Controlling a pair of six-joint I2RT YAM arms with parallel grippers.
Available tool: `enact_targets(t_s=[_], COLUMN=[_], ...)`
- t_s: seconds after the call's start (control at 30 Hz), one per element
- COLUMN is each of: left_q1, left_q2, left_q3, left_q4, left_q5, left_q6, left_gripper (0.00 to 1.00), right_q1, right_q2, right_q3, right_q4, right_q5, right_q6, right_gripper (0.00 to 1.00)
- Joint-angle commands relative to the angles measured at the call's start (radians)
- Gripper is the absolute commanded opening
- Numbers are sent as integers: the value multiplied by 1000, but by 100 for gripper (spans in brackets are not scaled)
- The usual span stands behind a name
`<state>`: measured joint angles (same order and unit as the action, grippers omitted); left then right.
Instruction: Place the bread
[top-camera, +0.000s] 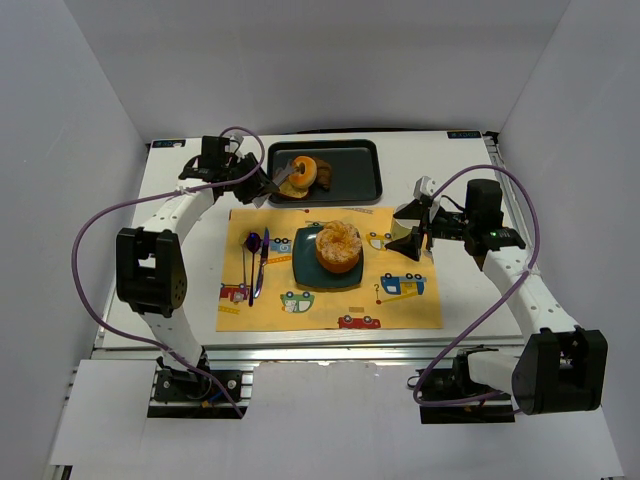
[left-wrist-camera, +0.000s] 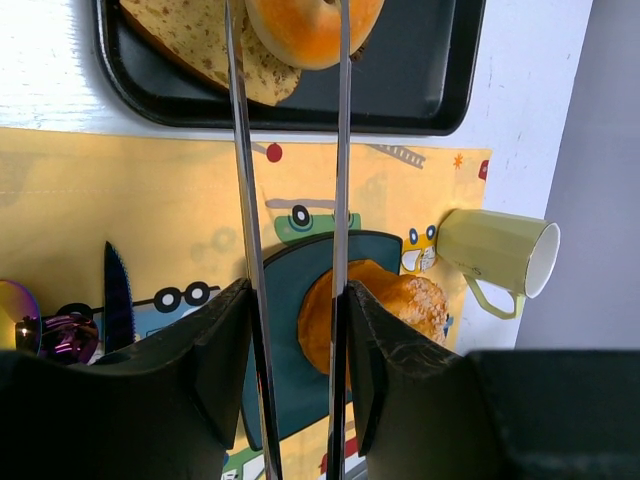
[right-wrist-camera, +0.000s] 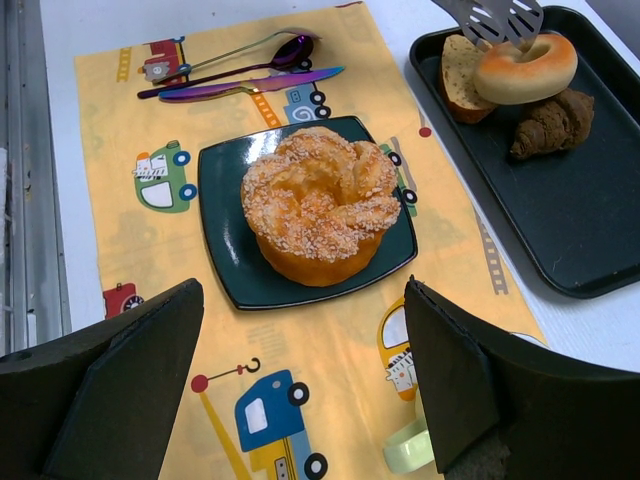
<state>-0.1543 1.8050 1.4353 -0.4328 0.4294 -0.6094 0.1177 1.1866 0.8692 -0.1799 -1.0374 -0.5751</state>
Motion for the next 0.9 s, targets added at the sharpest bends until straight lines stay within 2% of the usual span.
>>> enact_targets(t_s=[0.0,0.27,0.4,0.53,0.77,0.87], left_q1=[-2,-2,-2,-2,-4,-4], left_q2=[-35,-22,-13,-9,-27,-61], left_q3=[4,-7,-3,-1,-6,-1], left_q4=[16,-12,-32,-47,-46,-14], left_q5=[35,28,25,20,20,23], left_q6=[19,56,72,94,119,120], left_gripper=[51,50,46,38,11,6], right_q1=[-6,-6,-4,-6,-6,-6], right_q2=[10,11,10,8,4,2], right_q3=[7,7,7,4,1,2], right_q4=[33,39,40,42,42,39], right_q5=[-33,-36,-38,-36,-35,-36], right_q6=[15,21,23,23,23,23], right_gripper=[85,85,85,85,85,85])
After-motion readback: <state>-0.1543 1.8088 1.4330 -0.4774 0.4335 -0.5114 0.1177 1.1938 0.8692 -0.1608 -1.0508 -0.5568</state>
